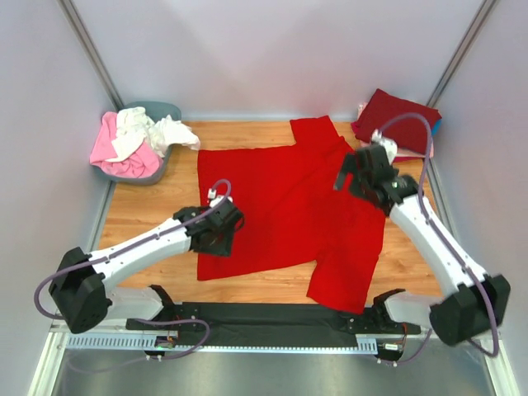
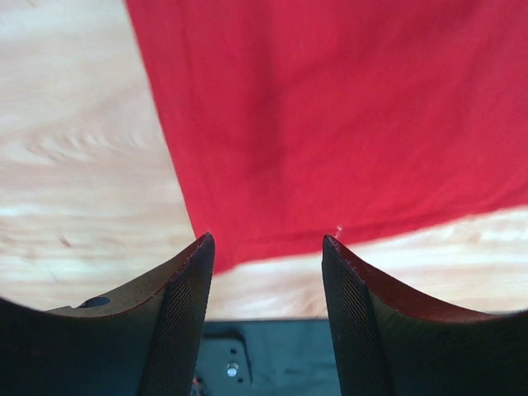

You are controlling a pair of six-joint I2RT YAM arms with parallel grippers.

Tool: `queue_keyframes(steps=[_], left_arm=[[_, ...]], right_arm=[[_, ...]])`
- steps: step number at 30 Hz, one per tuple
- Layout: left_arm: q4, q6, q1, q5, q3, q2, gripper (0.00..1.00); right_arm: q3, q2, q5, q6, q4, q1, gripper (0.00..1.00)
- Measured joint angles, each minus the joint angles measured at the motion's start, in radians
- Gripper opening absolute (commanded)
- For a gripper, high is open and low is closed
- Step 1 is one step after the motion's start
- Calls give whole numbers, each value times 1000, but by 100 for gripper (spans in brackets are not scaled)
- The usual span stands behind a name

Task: Fold and stack the t-shirts
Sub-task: Fold the tshirt

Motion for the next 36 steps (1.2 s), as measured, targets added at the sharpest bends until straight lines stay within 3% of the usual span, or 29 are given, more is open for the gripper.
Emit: queue_keyframes(steps=[7, 11, 22, 27, 33, 35, 36], left_arm=[[-9, -145, -55, 37, -277, -190, 59], [-8, -233, -55, 23, -359, -331, 60], [67, -319, -25, 14, -418, -250, 56], [89, -309, -20, 18, -397, -157, 34], [105, -292, -20, 15, -386, -137, 17], [108, -291, -20, 13, -386, -141, 0], [109, -288, -19, 11, -386, -144, 0]], right_arm=[[-414, -312, -26, 140, 15, 187, 99], [-518, -436, -33, 232, 18, 332, 99], [-573, -357, 48, 420, -93, 489, 100], [-614, -402, 80, 489, -126, 460, 100], [-673, -530, 73, 505, -138, 294, 100], [-672, -523, 61, 502, -140, 248, 100], [-672, -515, 42, 498, -142, 215, 99]])
